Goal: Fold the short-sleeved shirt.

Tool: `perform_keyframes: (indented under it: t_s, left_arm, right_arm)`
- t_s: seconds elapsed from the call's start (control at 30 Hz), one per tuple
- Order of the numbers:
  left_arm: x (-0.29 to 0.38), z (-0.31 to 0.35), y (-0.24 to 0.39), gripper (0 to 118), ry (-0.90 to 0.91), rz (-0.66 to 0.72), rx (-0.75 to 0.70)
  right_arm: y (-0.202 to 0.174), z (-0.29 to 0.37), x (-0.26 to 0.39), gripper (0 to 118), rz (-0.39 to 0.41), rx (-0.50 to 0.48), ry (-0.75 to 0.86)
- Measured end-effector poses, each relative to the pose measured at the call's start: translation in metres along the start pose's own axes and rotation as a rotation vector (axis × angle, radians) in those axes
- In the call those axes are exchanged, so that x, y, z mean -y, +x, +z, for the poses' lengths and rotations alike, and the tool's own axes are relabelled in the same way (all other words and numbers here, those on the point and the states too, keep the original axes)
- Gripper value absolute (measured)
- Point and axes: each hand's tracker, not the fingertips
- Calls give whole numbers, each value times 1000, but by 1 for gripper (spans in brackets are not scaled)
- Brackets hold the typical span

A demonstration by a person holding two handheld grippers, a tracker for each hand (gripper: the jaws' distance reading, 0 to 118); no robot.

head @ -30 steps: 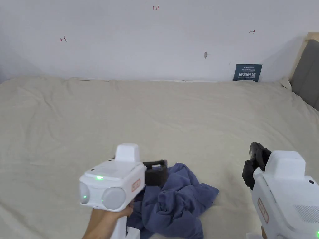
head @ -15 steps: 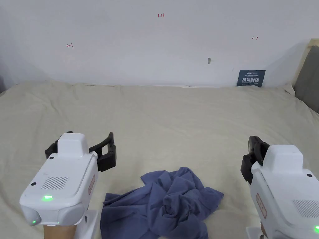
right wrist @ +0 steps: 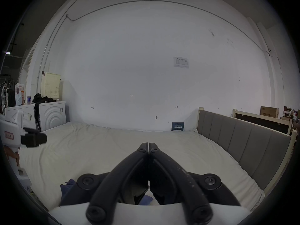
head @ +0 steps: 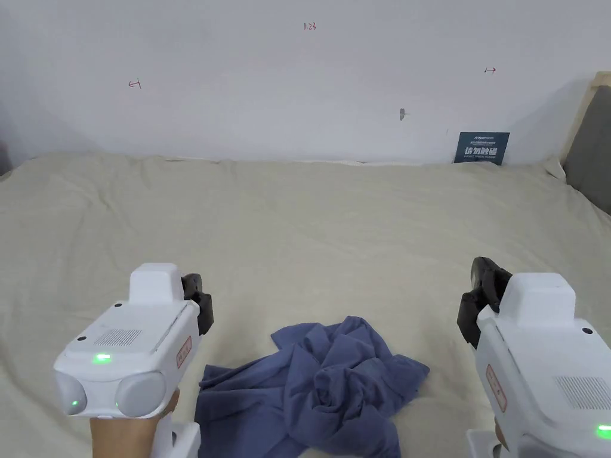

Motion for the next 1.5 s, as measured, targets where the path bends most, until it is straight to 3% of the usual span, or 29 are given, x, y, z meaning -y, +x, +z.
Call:
perform_keyframes:
  t_s: [0.27, 0.47, 0.5, 0.53, 0.6, 0.63, 0.67, 0.77, 0.87, 1.0, 1.07, 1.1, 1.23, 1.37, 1.43, 1.47, 1.5]
  left_arm:
    - [93, -19, -17, 0, -363, 228, 24]
    - [141, -10, -9, 4, -536, 238, -9]
    - [144, -10, -8, 16, -550, 246, -1]
    - [148, -10, -7, 34, -560, 256, 0]
    - [153, -14, -2, 97, -614, 265, 5]
    - [157, -17, 2, 113, -636, 265, -5]
    - [158, -19, 6, 118, -642, 262, -24]
    - [177, -31, 10, 104, -638, 269, -52]
    - [186, -40, 13, 69, -702, 283, -72]
    - [196, -39, 28, 56, -665, 202, -142]
    - [195, -38, 35, 34, -649, 161, -163]
    - [195, -38, 35, 10, -644, 150, -166]
    - [186, -32, 35, 5, -639, 243, -81]
    - [169, -14, 25, 5, -507, 271, 30]
    - [154, -8, 19, 5, -457, 254, 54]
    - [147, -7, 16, 5, -457, 248, 54]
    - [141, -7, 14, 5, -447, 249, 64]
  right_arm:
    - [2, -2, 14, 1, -14, 1, -37]
    - [4, -4, 26, 1, -24, -3, -66]
    - [4, -5, 27, 1, -24, -4, -71]
    - [4, -5, 29, 1, -25, -5, -76]
    - [4, -5, 32, 1, -31, -9, -88]
    - [5, -5, 33, 1, -38, -12, -93]
    - [5, -5, 35, 1, -43, -13, -95]
    - [6, -6, 38, 1, -44, -14, -106]
    - [8, -8, 40, 1, -42, -12, -117]
    - [12, -9, 42, 1, -42, -5, -124]
    - [15, -10, 43, 1, -37, -2, -131]
    - [16, -12, 44, 1, -34, 0, -135]
    - [20, -21, 50, 1, -31, 12, -186]
    - [26, -45, 66, 11, -50, 14, -305]
    - [30, -65, 77, 30, -59, -13, -380]
    - [31, -77, 83, 45, -60, -17, -427]
    - [32, -87, 89, 67, -66, -22, -464]
